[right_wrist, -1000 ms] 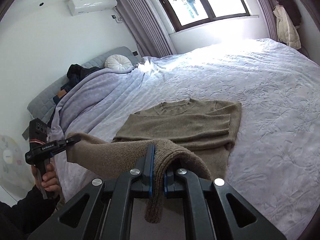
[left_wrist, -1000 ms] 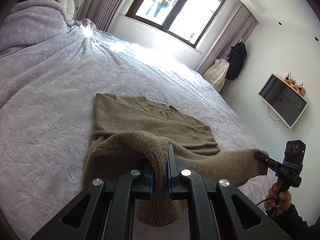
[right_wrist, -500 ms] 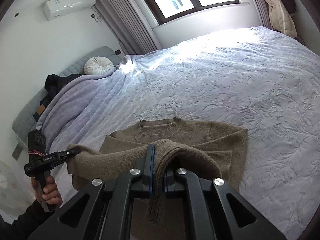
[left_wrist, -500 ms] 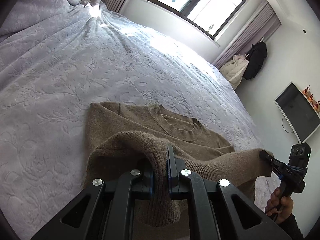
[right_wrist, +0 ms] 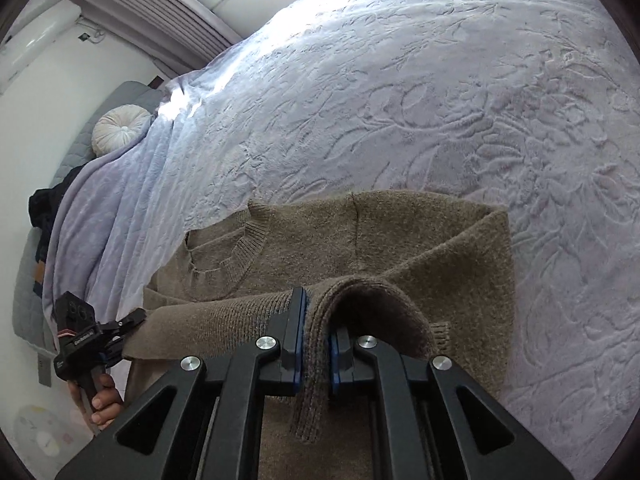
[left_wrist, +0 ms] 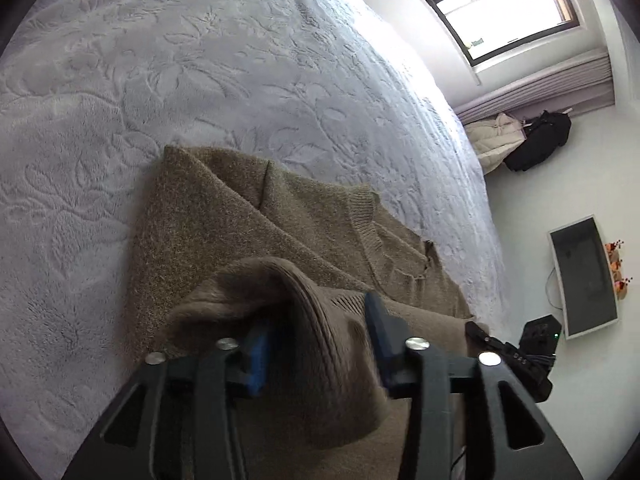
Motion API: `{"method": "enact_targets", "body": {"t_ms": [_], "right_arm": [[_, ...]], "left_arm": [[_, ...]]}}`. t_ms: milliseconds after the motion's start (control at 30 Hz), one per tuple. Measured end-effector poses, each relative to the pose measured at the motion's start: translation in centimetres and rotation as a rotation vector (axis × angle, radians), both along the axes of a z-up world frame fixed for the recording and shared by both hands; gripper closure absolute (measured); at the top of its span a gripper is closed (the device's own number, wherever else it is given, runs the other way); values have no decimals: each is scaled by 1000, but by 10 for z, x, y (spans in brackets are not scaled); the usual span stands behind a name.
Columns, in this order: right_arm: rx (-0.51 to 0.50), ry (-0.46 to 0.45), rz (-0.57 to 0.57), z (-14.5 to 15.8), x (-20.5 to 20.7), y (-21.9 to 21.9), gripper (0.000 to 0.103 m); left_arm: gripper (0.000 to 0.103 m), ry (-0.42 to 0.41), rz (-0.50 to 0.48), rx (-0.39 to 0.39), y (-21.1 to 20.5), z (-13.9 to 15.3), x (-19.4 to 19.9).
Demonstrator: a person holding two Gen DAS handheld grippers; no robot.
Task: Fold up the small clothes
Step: 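Lift the held hem with both tools and carry it toward the collar, then lay the hem beside the collar and open both tools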
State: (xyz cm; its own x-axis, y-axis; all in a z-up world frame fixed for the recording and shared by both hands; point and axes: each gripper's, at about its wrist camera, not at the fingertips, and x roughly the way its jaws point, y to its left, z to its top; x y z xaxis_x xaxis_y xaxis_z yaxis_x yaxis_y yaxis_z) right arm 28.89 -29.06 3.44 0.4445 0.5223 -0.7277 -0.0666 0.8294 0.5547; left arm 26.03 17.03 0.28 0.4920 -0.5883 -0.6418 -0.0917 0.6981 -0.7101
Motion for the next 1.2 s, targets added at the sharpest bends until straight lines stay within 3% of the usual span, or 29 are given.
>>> {"method": "enact_targets", "body": {"t_ms": [67,133,167,200,300,400,533,600,667,733,833,900,933,1000,1100,1200], "right_arm": [[-2,-18,12,7,-1,1,87],[0,-43,23,16,-3,3,68],[0,-49,23,19,-3,4,47],[-2,-59,17,23,-4,4,32],[-5,-117,-28,39,-13,-4,31],[-78,-182,-68,57,-29,-10,29],[-241,-242,34,67,-44,16,28],[-272,-244,82,66,-43,31,28],[-283,-241,111,63,-38,43,28],[-315,-230,127,58,-28,56,28],[-369,-227,151,47,-11,69,28],[-394,-189,143,31,1,64,28],[-401,-159,124,21,8,56,28],[-396,-101,71,1,16,38,28],[-291,-83,25,-10,15,14,28],[-347,-117,6,10,7,18,28]], "left_arm": [[0,-45,31,-29,7,14,-7],[0,-102,88,10,14,30,-13],[0,-111,90,22,16,35,-14],[0,-107,92,31,19,39,-15],[0,-112,97,83,23,47,-26],[0,-164,50,241,7,59,-40],[0,-228,-81,294,-33,71,-40],[0,-247,-133,315,-59,75,-27],[0,-266,-169,392,-81,72,-13],[0,-240,-164,491,-94,61,6],[0,-127,-135,568,-83,27,35],[0,-85,-104,542,-63,10,40],[0,-81,-94,494,-51,2,39],[0,-117,-94,428,-39,-2,33],[0,-139,-107,431,-40,6,26],[0,-203,-82,428,-34,35,15]]}}
